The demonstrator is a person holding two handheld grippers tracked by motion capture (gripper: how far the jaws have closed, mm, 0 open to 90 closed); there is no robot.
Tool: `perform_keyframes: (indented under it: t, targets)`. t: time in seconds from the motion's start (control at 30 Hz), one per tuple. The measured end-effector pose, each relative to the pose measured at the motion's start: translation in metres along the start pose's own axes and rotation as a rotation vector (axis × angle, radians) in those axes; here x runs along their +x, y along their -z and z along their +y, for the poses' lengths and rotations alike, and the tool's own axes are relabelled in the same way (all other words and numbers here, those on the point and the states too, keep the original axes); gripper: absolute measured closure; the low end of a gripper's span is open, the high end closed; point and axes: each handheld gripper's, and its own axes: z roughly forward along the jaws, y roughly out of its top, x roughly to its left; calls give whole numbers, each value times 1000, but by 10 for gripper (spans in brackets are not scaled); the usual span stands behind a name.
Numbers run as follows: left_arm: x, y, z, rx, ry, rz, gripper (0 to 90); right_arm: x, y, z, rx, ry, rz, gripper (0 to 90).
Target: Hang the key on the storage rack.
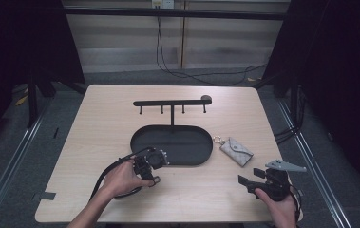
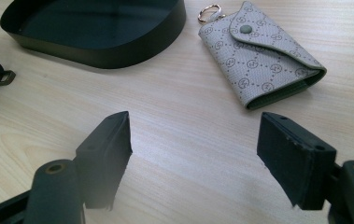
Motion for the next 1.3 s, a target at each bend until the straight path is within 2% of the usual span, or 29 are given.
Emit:
perform_keyframes:
  t: [0.2, 0.4, 0.47, 0.53, 0.57, 0.67, 0.73, 0.8, 0.83, 1.03, 1.13, 1.17, 1.3]
  targets:
    - [-4, -1, 4, 30, -10, 26, 692, 0, 0, 0, 1, 1, 0, 263]
    - [-3, -1, 5, 34, -3, 23, 696, 0, 0, 0, 4, 4, 1, 264]
    - [-1, -1, 5, 17, 57, 34, 704, 0, -1, 0, 6, 3, -2, 266]
    - [-1, -1, 4, 10, 69, 31, 704, 0, -1, 0, 7, 3, 1, 266]
    - [2, 0, 4, 16, 76, 16, 705, 0, 0, 0, 6, 2, -1, 268]
    - [4, 0, 4, 17, 82, 7, 705, 0, -1, 0, 8, 1, 1, 268]
    - [7, 1, 3, 14, 101, -17, 705, 0, -1, 0, 9, 1, 0, 268]
    - [8, 1, 2, 6, 111, -17, 705, 0, -1, 0, 10, -1, 1, 268]
    - [11, 3, 0, 1, 114, -35, 705, -1, -2, 0, 9, -2, 3, 270]
    - [12, 11, -2, -24, 136, -40, 705, -1, -2, 0, 14, -8, 6, 277]
    - [12, 17, -3, -34, 132, -26, 705, -1, -2, 0, 14, -7, 6, 277]
    - [12, 18, -4, -46, 146, -18, 705, -1, -2, 0, 14, -7, 6, 277]
    - [14, 24, -7, -59, 155, -27, 705, -1, -2, 0, 13, -9, 6, 279]
